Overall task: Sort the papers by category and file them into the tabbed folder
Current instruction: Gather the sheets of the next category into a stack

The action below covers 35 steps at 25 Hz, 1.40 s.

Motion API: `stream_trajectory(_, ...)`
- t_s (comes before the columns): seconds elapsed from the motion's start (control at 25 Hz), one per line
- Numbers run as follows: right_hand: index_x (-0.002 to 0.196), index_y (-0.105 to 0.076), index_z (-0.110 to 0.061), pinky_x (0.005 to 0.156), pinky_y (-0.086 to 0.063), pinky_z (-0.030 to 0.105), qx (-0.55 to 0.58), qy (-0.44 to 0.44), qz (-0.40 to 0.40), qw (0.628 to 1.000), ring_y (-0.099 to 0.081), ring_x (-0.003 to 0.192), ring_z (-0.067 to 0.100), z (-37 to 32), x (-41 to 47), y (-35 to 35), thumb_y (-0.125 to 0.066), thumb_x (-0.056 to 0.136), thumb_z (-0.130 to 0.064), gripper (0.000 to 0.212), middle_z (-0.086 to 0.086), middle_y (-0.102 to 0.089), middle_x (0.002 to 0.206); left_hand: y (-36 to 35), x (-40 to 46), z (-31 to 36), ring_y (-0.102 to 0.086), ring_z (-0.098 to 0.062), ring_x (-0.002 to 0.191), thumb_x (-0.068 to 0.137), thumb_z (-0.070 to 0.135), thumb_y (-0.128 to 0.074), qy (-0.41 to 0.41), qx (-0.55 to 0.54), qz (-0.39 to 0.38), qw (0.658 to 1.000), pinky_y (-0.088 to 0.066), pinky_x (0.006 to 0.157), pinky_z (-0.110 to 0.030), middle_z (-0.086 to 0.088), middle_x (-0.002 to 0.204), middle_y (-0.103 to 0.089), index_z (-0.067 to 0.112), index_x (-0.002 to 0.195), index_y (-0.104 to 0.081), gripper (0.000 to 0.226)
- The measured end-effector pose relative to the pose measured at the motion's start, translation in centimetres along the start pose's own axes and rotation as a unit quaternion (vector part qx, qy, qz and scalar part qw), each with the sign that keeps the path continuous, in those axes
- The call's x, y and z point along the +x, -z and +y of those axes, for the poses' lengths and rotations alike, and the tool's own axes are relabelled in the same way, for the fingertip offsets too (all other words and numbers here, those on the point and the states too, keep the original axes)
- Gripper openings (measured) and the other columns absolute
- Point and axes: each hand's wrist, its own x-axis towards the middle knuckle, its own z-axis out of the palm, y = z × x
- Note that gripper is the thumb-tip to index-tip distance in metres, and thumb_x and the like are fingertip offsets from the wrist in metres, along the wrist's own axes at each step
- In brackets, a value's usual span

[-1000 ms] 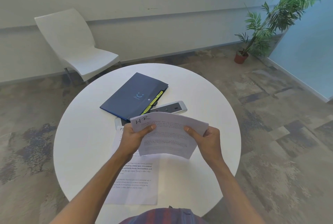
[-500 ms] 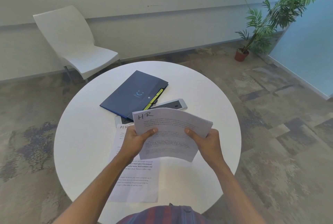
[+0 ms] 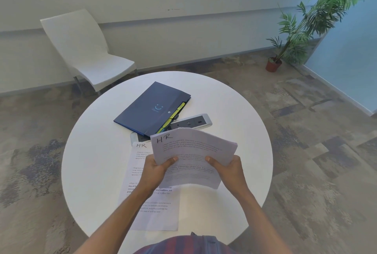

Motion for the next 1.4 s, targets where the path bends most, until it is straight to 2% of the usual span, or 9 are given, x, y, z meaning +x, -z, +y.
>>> stream_trajectory(0.4,0.096,-0.078,-0.015,0.077,-0.061,0.043,-0.057,-0.014,-0.025,0.998,-0.076,0.085,0.021,0.3,-0.6,-0.1,-0.068,0.093,-0.022,0.012,-0.001,-0.079,0.091,0.7,1.1,3.1,-0.075,-0.027,0.079,0.086,0.009,-0.07,0.05,-0.087,0.043,0.994,-0.061,0.067,-0.039,-0.006,0.089,-0.078,0.01,0.1,-0.07,0.014)
stream_trajectory(0.6,0.098,-0.075,-0.011,0.069,-0.059,0.034,-0.024,-0.039,-0.035,0.998,-0.076,0.083,0.024,-0.6,-0.6,0.0,-0.065,0.095,-0.018,0.013,0.002,-0.079,0.091,1.5,1.7,4.4,-0.074,-0.027,0.086,0.083,0.003,-0.071,0.139,-0.115,-0.013,0.983,-0.061,0.069,-0.037,-0.01,0.1,-0.076,0.007,0.107,-0.069,0.024)
stream_trajectory(0.72,0.1,-0.075,-0.009,0.073,-0.06,0.037,-0.001,-0.064,-0.03,0.997,-0.076,0.086,0.026,-0.3,-0.8,0.2,-0.066,0.094,-0.016,0.013,0.004,-0.079,0.093,2.1,1.6,3.7,-0.072,-0.03,0.095,0.09,0.019,-0.066,0.157,-0.143,-0.049,0.976,-0.058,0.085,-0.043,-0.012,0.107,-0.075,0.008,0.112,-0.068,0.025)
stream_trajectory(0.8,0.1,-0.075,-0.008,0.075,-0.06,0.038,0.0,-0.07,-0.013,0.997,-0.076,0.086,0.025,0.1,-0.8,0.5,-0.066,0.094,-0.015,0.013,0.004,-0.079,0.093,2.4,1.7,2.3,-0.072,-0.03,0.087,0.096,0.039,-0.055,0.159,-0.076,0.011,0.984,-0.056,0.086,-0.043,-0.011,0.098,-0.076,0.012,0.101,-0.07,0.031)
stream_trajectory(0.92,0.1,-0.075,-0.008,0.073,-0.06,0.036,-0.005,-0.081,0.014,0.997,-0.076,0.085,0.025,0.6,-0.7,1.2,-0.067,0.093,-0.015,0.013,0.005,-0.079,0.093,4.0,1.8,-1.7,-0.068,-0.026,0.077,0.096,0.058,-0.04,0.118,0.205,0.158,0.959,-0.053,0.082,-0.043,-0.009,0.087,-0.073,0.01,0.081,-0.066,0.057)
stream_trajectory(1.04,0.101,-0.075,-0.009,0.073,-0.06,0.036,-0.016,-0.086,0.05,0.995,-0.076,0.086,0.025,1.0,-0.5,2.1,-0.068,0.093,-0.017,0.013,0.005,-0.079,0.094,6.2,1.5,-6.4,-0.055,-0.03,0.113,0.092,0.063,-0.042,0.135,0.496,0.171,0.84,-0.041,0.095,-0.043,-0.011,0.119,-0.062,0.009,0.119,-0.06,0.063)
stream_trajectory(1.16,0.102,-0.075,-0.011,0.078,-0.06,0.038,-0.013,-0.085,0.064,0.994,-0.075,0.087,0.023,1.2,-0.1,2.6,-0.068,0.093,-0.017,0.013,0.003,-0.079,0.095,7.5,1.1,-9.3,-0.042,-0.028,0.126,0.085,0.071,-0.044,0.146,0.619,0.16,0.755,-0.034,0.099,-0.045,-0.01,0.133,-0.049,0.005,0.135,-0.046,0.082)
stream_trajectory(1.24,0.102,-0.074,-0.013,0.083,-0.059,0.042,-0.012,-0.086,0.064,0.994,-0.075,0.09,0.023,1.3,0.0,2.8,-0.068,0.093,-0.018,0.012,0.001,-0.079,0.097,7.9,0.9,-10.1,-0.039,-0.027,0.128,0.08,0.076,-0.046,0.165,0.622,0.146,0.752,-0.032,0.101,-0.045,-0.009,0.134,-0.047,0.007,0.133,-0.048,0.087)
stream_trajectory(1.4,0.103,-0.074,-0.013,0.089,-0.058,0.045,-0.018,-0.092,0.063,0.994,-0.075,0.093,0.022,1.9,0.2,3.0,-0.068,0.092,-0.019,0.013,0.0,-0.078,0.099,8.2,1.0,-10.9,-0.04,-0.03,0.125,0.069,0.069,-0.07,0.172,0.551,0.151,0.803,-0.036,0.1,-0.045,-0.01,0.13,-0.047,0.01,0.125,-0.053,0.082)
